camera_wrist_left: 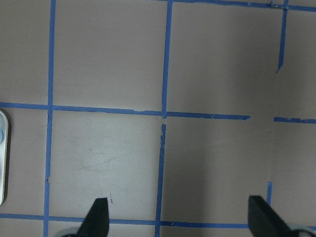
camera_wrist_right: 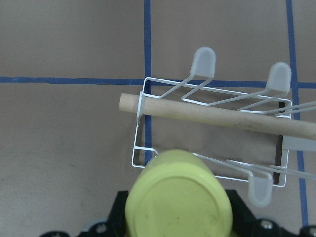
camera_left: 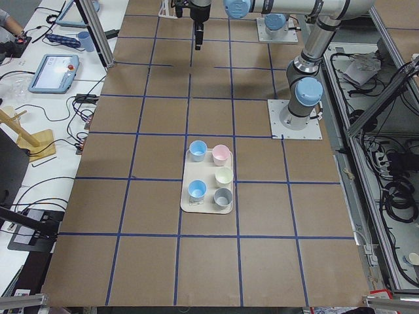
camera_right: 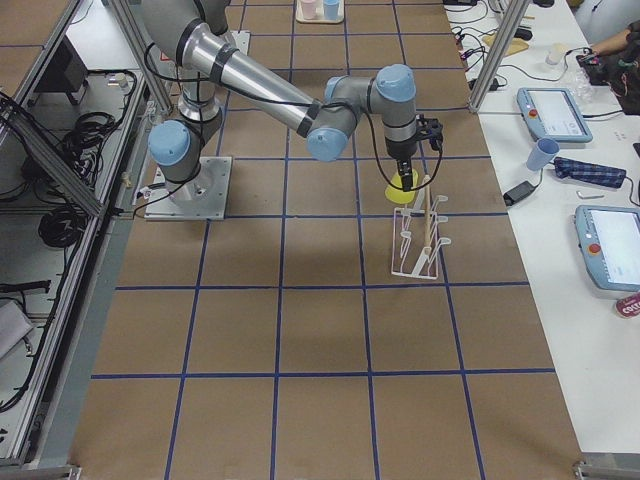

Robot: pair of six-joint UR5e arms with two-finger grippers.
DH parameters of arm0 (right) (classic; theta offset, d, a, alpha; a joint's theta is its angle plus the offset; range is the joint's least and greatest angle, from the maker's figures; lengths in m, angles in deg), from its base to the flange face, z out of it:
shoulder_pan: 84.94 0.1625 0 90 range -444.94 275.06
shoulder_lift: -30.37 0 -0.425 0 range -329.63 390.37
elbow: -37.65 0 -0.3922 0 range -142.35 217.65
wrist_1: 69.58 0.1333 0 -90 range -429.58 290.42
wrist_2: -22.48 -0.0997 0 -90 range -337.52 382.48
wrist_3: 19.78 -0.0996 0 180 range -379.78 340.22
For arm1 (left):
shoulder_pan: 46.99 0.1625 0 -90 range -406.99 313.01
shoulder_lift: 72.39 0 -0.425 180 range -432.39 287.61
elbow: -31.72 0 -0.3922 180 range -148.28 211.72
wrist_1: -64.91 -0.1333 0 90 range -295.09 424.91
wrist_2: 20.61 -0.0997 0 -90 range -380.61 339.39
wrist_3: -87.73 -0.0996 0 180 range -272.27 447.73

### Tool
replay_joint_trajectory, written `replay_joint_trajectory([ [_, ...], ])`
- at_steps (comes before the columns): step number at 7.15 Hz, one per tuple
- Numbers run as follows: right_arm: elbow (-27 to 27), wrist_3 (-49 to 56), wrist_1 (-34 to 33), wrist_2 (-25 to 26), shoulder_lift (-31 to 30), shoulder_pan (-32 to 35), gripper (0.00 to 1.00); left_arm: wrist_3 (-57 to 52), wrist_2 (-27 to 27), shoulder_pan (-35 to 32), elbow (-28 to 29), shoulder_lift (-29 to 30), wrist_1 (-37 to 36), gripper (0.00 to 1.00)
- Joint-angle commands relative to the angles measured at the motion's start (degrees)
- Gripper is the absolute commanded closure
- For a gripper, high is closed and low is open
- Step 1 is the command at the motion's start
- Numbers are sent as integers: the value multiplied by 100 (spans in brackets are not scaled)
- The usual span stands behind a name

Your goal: Transfer IKEA cup to right arm and place on rack

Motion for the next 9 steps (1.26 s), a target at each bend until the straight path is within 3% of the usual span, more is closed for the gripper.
replay_joint_trajectory([
  [1,15,20,-14,8,92,-44,74,6,0,0,-4,0,0,0],
  [5,33,152,-171,-10,294,-123,71,50,-26,52,163,132,61,0],
  [7,68,125,-312,-10,409,-123,63,50,-26,53,338,246,70,0],
  [8,60,99,-313,-10,426,-115,47,50,-35,53,452,307,96,0],
  [9,42,82,-304,-79,418,-115,13,50,-44,53,549,360,192,0],
])
